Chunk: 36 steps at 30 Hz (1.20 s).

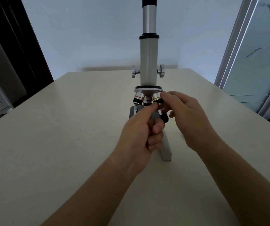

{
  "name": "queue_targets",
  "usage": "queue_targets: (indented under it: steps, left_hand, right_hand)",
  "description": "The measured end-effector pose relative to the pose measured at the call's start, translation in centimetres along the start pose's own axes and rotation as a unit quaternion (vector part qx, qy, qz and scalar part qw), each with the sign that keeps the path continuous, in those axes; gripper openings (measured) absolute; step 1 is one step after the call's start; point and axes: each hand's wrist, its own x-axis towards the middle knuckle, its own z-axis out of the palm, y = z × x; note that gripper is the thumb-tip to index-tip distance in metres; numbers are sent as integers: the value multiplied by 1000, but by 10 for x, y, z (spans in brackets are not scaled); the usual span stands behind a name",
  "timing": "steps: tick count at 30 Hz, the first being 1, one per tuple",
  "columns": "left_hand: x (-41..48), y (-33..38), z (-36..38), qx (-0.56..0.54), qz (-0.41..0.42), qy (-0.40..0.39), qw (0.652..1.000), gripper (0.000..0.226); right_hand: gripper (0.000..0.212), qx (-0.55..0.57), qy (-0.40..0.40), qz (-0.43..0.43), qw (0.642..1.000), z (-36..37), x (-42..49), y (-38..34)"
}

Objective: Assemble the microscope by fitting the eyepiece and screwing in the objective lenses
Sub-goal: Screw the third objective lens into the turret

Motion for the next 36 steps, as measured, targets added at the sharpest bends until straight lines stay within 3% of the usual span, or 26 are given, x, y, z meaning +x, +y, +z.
queue_targets:
  steps: [5,9,14,25,36]
  left_hand:
    - [0,-1,1,17,11,0,1000,19]
    - [-1,-1,1,26,13,0,1000,21]
    - [-1,1,1,-19,-2,-2,1000,24]
    - [0,-1,2,9,13,2,1000,21]
    - [-2,-2,3,4,21,7,1000,17]
  right_hand:
    - [31,0,-1,1,1000,1,-1,-1]
    - [20,10,-11,-18,1000,2,-2,-3]
    - [28,9,-1,3,1000,1,-1,-1]
    - [22,6,-10,-18,1000,2,-3,-4]
    - [28,15,-1,6,1000,2,-3,-4]
